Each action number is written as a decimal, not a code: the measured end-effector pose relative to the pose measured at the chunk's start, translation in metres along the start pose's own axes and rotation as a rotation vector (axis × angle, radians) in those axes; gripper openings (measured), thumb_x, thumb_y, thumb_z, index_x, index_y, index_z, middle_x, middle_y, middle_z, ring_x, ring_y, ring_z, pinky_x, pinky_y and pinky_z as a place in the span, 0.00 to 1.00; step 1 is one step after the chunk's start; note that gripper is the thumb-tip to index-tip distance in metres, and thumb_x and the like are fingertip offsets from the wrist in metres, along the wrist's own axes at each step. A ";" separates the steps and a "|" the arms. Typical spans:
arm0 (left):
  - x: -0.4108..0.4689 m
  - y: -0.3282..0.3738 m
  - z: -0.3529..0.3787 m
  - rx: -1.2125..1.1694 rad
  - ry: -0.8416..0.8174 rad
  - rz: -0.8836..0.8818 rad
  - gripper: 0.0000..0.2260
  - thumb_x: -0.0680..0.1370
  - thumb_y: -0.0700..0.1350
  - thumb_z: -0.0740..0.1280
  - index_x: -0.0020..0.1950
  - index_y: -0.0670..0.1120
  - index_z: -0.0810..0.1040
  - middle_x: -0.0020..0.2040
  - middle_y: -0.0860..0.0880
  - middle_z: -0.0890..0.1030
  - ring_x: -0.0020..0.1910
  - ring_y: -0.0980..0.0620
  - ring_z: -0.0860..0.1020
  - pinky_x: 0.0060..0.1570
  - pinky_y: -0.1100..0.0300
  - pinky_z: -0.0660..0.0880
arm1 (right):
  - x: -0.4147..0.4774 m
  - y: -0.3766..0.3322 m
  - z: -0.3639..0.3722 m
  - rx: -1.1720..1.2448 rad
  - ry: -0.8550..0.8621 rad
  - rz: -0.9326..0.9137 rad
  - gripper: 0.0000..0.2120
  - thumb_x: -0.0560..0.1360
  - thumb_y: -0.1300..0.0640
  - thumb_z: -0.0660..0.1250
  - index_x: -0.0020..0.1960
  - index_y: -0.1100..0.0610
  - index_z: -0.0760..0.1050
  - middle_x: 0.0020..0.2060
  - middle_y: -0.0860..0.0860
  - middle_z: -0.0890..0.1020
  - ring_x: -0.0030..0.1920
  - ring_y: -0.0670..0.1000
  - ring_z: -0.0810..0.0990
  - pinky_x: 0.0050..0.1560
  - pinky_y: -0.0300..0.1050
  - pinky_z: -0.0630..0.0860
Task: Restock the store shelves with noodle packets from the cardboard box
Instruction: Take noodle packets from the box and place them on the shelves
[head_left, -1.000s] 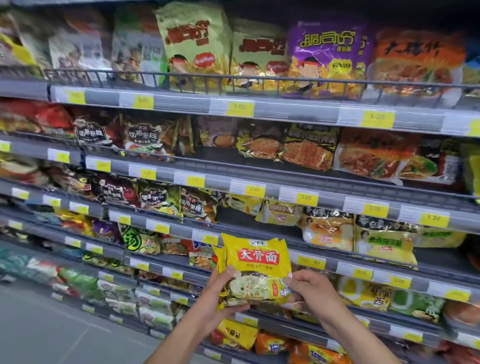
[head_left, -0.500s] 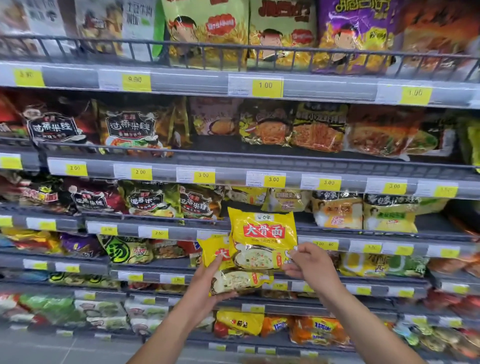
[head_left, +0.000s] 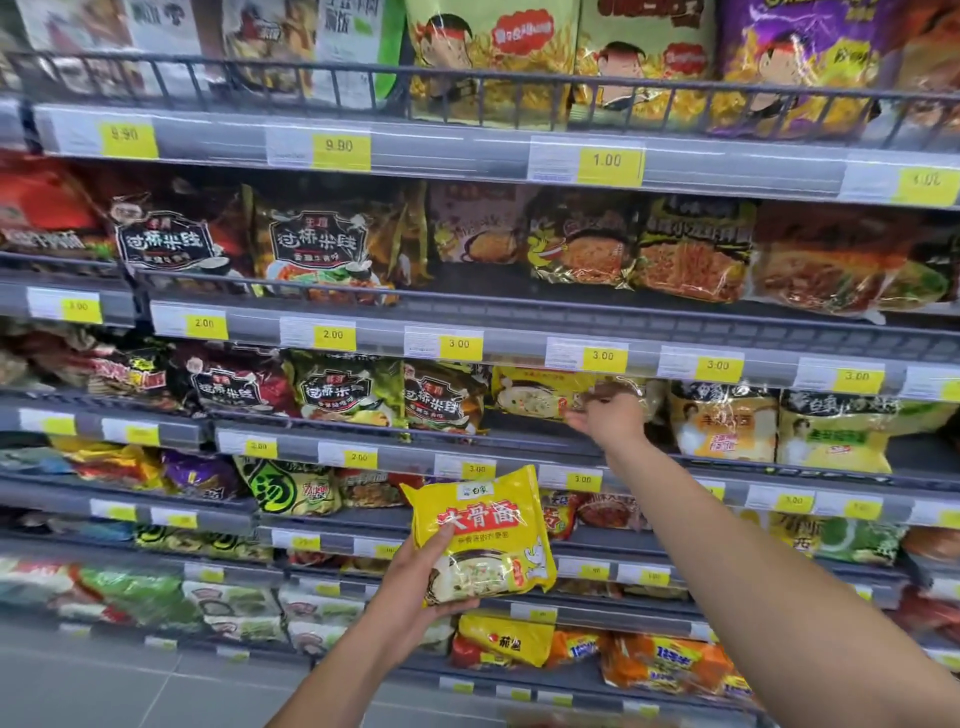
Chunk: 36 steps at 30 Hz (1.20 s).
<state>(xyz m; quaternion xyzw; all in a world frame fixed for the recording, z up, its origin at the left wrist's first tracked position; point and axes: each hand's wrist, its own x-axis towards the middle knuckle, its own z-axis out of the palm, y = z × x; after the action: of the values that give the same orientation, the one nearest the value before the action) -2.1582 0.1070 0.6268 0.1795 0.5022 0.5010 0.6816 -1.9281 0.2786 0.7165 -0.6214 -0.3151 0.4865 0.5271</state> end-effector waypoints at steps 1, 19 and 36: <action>-0.001 0.000 -0.001 -0.007 0.009 -0.004 0.44 0.74 0.54 0.74 0.83 0.52 0.51 0.82 0.56 0.52 0.65 0.47 0.65 0.52 0.38 0.82 | 0.012 0.002 0.009 -0.071 -0.012 -0.002 0.09 0.82 0.66 0.60 0.60 0.64 0.74 0.53 0.60 0.82 0.52 0.59 0.84 0.56 0.48 0.81; 0.031 0.033 0.038 -0.015 -0.089 0.033 0.40 0.73 0.56 0.75 0.80 0.51 0.60 0.79 0.51 0.61 0.62 0.45 0.74 0.50 0.39 0.82 | -0.061 0.024 -0.041 -0.656 -0.524 -0.054 0.12 0.78 0.45 0.68 0.55 0.51 0.80 0.34 0.48 0.76 0.28 0.45 0.70 0.26 0.35 0.64; 0.061 0.069 0.077 0.150 -0.224 0.084 0.17 0.79 0.52 0.70 0.67 0.52 0.73 0.70 0.54 0.70 0.68 0.52 0.69 0.59 0.45 0.80 | -0.030 0.026 -0.047 -0.350 -0.186 -0.049 0.11 0.79 0.52 0.70 0.57 0.58 0.80 0.34 0.52 0.77 0.29 0.50 0.68 0.31 0.45 0.67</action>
<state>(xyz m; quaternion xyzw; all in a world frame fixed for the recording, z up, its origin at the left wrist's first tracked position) -2.1269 0.2091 0.6802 0.3055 0.4510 0.4672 0.6964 -1.8965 0.2291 0.6987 -0.6483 -0.4571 0.4664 0.3913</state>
